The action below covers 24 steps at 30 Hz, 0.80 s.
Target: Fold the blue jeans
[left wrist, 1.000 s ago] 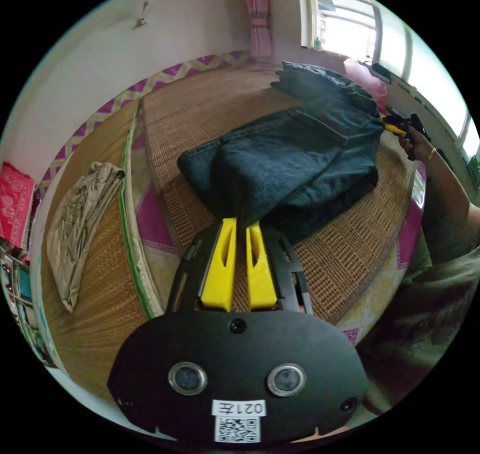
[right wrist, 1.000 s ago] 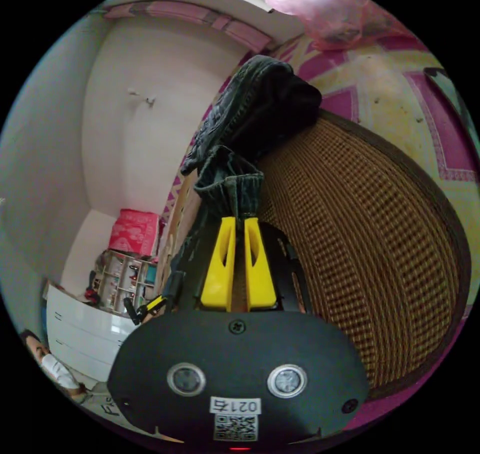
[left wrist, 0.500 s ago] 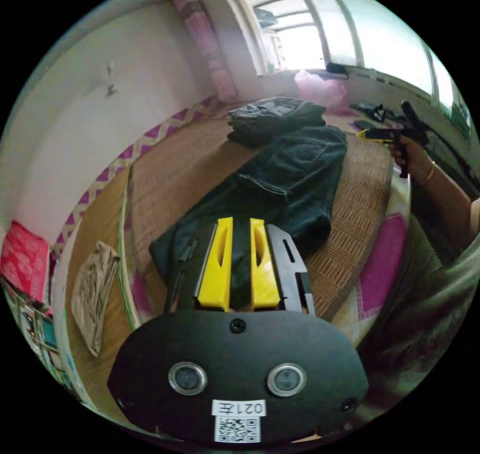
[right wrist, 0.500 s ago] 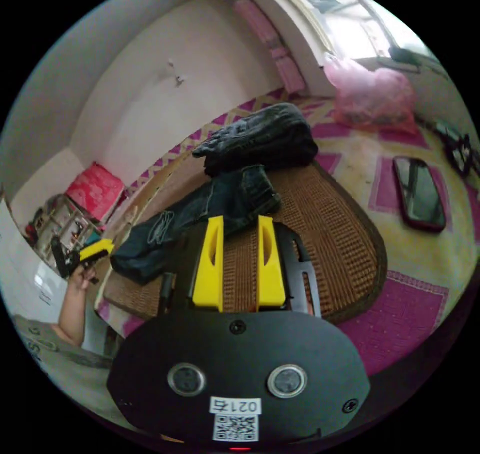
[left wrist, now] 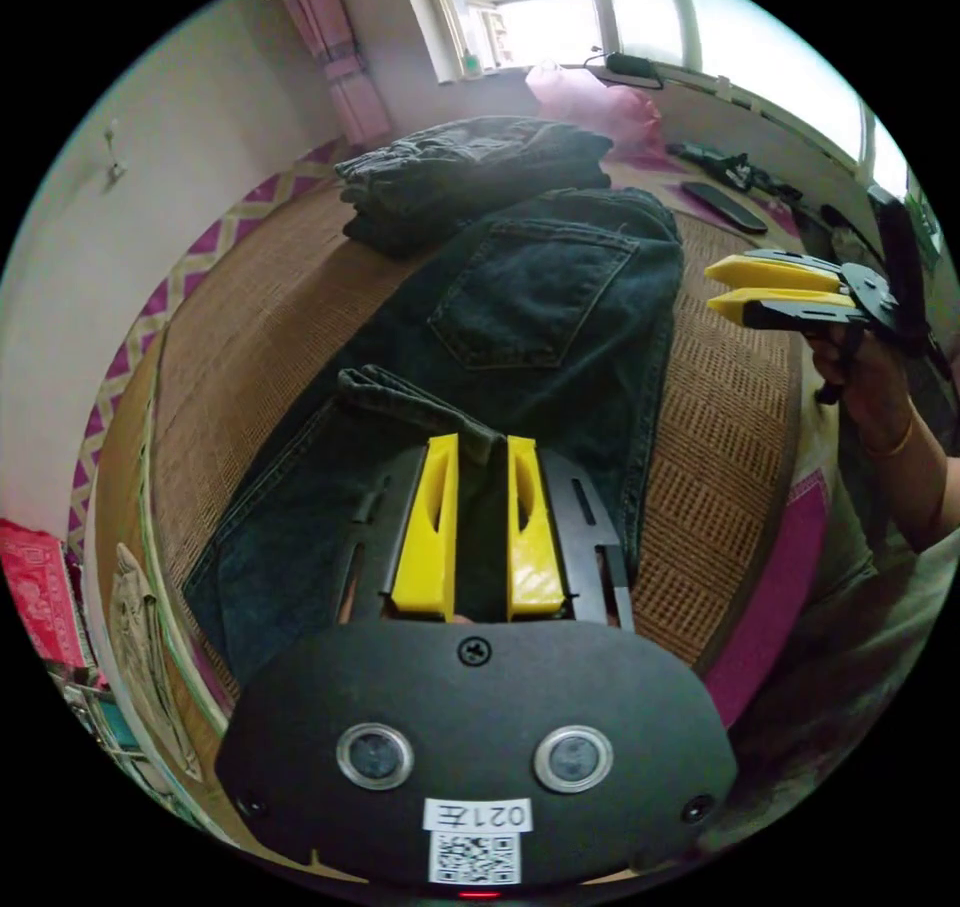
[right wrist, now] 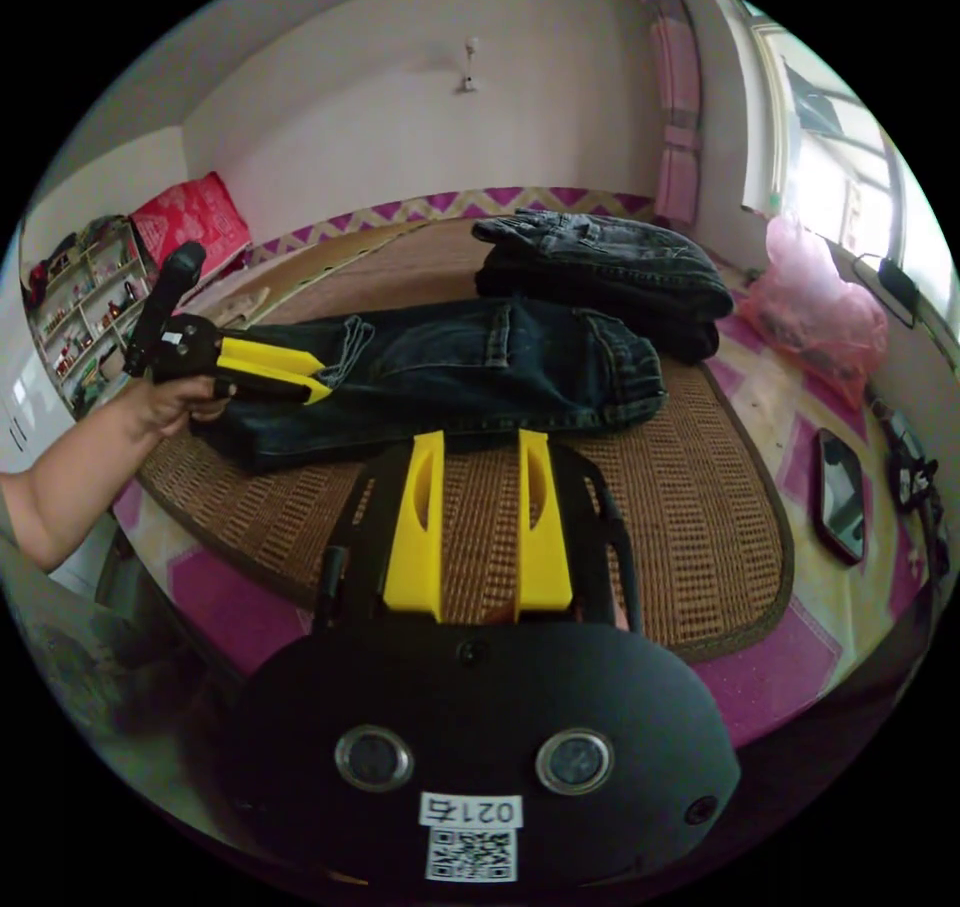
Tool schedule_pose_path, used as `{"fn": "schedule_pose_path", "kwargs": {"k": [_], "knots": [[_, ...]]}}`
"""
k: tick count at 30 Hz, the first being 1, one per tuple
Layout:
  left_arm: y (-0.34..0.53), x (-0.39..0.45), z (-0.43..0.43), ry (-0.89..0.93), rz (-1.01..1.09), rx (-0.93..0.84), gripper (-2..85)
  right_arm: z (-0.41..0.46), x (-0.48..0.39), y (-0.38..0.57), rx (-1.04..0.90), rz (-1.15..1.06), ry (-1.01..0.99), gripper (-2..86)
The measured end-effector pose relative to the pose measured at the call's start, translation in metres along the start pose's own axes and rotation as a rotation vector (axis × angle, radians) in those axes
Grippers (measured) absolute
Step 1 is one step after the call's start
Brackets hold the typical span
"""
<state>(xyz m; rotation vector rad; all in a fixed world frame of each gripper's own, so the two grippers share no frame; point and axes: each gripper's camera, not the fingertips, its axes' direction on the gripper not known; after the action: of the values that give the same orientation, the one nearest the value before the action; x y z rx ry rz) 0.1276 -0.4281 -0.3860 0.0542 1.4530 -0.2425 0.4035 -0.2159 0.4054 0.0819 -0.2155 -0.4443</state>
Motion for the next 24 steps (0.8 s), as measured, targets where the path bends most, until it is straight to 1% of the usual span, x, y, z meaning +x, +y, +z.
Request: {"fn": "schedule_pose_path", "kwargs": {"k": [4, 5, 7, 9, 10, 12, 13, 15, 16, 18, 19, 21, 23, 24], "knots": [[0.002, -0.011, -0.006, -0.036, 0.014, 0.000, 5.0, -0.002, -0.011, -0.001, -0.016, -0.003, 0.005, 10.5], [0.006, -0.018, -0.012, -0.028, -0.001, 0.023, 3.7, -0.003, -0.014, 0.000, -0.013, 0.000, 0.004, 10.3], [0.016, -0.040, -0.023, 0.018, -0.082, 0.079, 2.3, -0.006, -0.016, 0.001, -0.006, 0.010, -0.005, 9.7], [0.043, -0.085, -0.062, 0.100, -0.245, 0.220, 1.4, -0.011, -0.017, 0.003, 0.006, 0.039, -0.018, 9.4], [0.052, -0.098, -0.075, 0.109, -0.280, 0.255, 1.2, -0.011, -0.017, 0.004, 0.009, 0.046, -0.024, 9.3], [0.099, -0.153, -0.140, 0.103, -0.401, 0.393, 0.9, -0.015, -0.017, 0.006, 0.018, 0.073, -0.044, 9.0], [0.115, -0.169, -0.158, 0.099, -0.430, 0.421, 0.9, -0.016, -0.016, 0.006, 0.021, 0.079, -0.049, 8.9], [0.186, -0.232, -0.226, 0.038, -0.547, 0.500, 0.7, -0.018, -0.016, 0.009, 0.029, 0.110, -0.069, 8.6], [0.207, -0.248, -0.242, 0.014, -0.579, 0.513, 0.6, -0.018, -0.016, 0.009, 0.030, 0.115, -0.074, 8.5], [0.292, -0.306, -0.296, -0.105, -0.728, 0.526, 0.4, -0.019, -0.019, 0.011, 0.031, 0.131, -0.082, 8.3], [0.314, -0.319, -0.306, -0.134, -0.772, 0.530, 0.3, -0.020, -0.020, 0.011, 0.032, 0.134, -0.083, 8.2], [0.400, -0.365, -0.328, -0.209, -0.948, 0.519, 0.0, -0.020, -0.024, 0.013, 0.031, 0.151, -0.083, 8.1], [0.459, -0.394, -0.325, -0.205, -1.057, 0.493, -0.4, -0.019, -0.027, 0.014, 0.028, 0.162, -0.083, 8.1], [0.491, -0.413, -0.308, -0.148, -1.136, 0.431, -0.7, -0.019, -0.029, 0.015, 0.023, 0.167, -0.083, 8.1]]}}
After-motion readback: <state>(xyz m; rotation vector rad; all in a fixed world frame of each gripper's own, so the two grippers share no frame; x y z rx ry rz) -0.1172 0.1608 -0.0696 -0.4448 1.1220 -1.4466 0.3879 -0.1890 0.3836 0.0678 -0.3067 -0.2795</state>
